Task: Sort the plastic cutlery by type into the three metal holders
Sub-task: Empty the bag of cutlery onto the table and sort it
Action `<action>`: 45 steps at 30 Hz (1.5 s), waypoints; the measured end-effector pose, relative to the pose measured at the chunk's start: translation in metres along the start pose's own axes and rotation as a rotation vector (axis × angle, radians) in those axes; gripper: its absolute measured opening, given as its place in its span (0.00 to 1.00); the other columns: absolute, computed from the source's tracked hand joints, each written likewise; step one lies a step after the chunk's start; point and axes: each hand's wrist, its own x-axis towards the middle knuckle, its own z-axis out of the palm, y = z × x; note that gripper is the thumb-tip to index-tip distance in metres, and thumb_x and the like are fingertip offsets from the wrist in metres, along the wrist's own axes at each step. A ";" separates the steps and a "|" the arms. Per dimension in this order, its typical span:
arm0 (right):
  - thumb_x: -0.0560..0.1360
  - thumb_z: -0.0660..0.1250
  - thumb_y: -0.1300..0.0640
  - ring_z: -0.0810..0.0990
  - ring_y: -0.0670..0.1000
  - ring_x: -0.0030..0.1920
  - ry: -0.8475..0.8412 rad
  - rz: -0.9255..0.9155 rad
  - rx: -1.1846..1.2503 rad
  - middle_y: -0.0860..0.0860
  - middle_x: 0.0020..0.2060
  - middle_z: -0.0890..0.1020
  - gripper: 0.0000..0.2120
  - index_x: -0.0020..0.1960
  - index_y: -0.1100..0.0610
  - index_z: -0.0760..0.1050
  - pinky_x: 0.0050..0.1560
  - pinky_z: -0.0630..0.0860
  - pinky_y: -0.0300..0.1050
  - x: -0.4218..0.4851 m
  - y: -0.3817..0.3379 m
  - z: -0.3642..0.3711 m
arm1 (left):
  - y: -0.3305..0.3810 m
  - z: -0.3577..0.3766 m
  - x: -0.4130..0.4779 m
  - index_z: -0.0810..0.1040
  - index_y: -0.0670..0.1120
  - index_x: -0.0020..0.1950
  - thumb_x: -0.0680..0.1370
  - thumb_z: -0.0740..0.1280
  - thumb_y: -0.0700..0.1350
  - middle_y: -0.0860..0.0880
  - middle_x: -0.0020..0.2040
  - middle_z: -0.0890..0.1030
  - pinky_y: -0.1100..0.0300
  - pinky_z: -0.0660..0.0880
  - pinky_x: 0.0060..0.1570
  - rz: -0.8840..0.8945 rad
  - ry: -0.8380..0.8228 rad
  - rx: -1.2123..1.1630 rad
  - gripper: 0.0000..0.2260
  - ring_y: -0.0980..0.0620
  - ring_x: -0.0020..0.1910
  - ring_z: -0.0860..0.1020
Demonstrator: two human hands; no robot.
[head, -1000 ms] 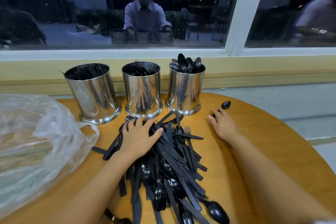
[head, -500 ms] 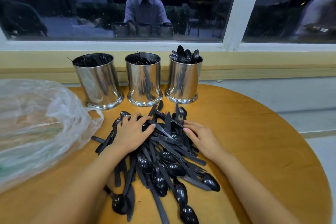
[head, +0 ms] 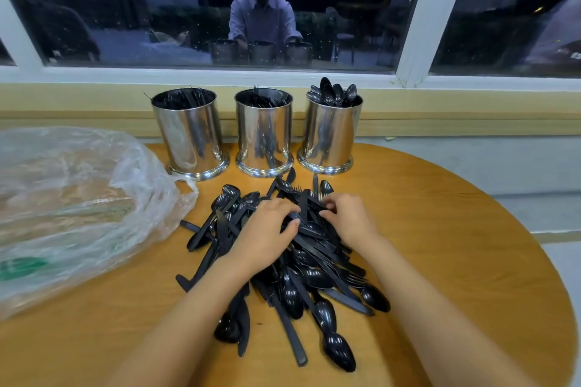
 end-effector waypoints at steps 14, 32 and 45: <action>0.78 0.68 0.58 0.79 0.46 0.46 0.029 0.002 0.012 0.48 0.47 0.84 0.10 0.58 0.53 0.80 0.46 0.76 0.42 0.014 0.002 0.005 | -0.011 0.003 0.008 0.78 0.50 0.63 0.82 0.62 0.46 0.54 0.60 0.78 0.56 0.69 0.63 -0.030 0.044 -0.019 0.11 0.55 0.63 0.71; 0.76 0.70 0.57 0.78 0.40 0.42 0.173 0.020 0.417 0.44 0.42 0.82 0.03 0.49 0.51 0.80 0.48 0.77 0.37 -0.005 -0.010 0.006 | 0.005 -0.032 0.021 0.77 0.40 0.52 0.85 0.55 0.47 0.45 0.41 0.82 0.61 0.79 0.34 -0.566 0.346 -1.400 0.15 0.50 0.36 0.81; 0.78 0.67 0.62 0.80 0.53 0.52 0.229 0.224 0.041 0.54 0.53 0.81 0.14 0.63 0.57 0.76 0.53 0.80 0.52 -0.006 0.031 0.014 | -0.005 -0.017 -0.008 0.78 0.42 0.56 0.85 0.56 0.42 0.49 0.35 0.76 0.63 0.68 0.30 -0.486 0.273 -1.346 0.11 0.55 0.30 0.71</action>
